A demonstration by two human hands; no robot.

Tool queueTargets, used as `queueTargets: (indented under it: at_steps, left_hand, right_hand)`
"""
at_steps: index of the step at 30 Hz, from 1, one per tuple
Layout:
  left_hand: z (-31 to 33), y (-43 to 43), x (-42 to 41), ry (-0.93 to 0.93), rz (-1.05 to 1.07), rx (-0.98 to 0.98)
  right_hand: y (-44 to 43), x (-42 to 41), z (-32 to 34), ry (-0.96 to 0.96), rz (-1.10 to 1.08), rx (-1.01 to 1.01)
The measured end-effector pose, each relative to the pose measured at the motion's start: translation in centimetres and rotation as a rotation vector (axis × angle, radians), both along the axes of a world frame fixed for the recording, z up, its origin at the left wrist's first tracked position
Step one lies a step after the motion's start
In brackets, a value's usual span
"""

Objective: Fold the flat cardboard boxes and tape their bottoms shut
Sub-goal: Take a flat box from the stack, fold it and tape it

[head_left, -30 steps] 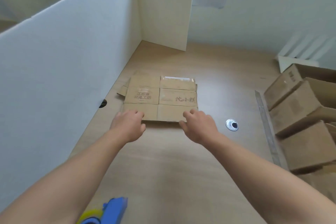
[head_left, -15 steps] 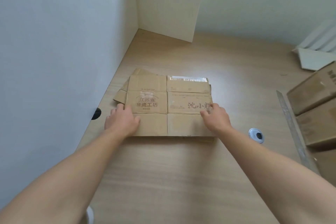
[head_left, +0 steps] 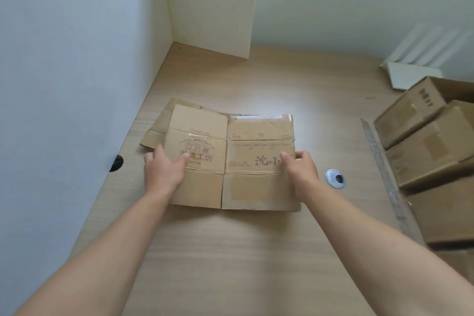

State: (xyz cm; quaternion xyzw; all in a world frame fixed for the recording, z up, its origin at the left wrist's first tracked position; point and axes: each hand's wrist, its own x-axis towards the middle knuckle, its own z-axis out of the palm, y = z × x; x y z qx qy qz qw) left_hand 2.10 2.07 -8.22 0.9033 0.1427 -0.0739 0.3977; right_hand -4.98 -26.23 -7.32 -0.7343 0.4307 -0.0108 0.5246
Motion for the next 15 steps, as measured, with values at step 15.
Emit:
queueTargets:
  at_steps: [15]
  left_hand:
    - [7.2,-0.7,-20.1,-0.351,-0.083,-0.621]
  right_hand:
    - [-5.6,-23.9,6.0,-0.396,0.109,0.278]
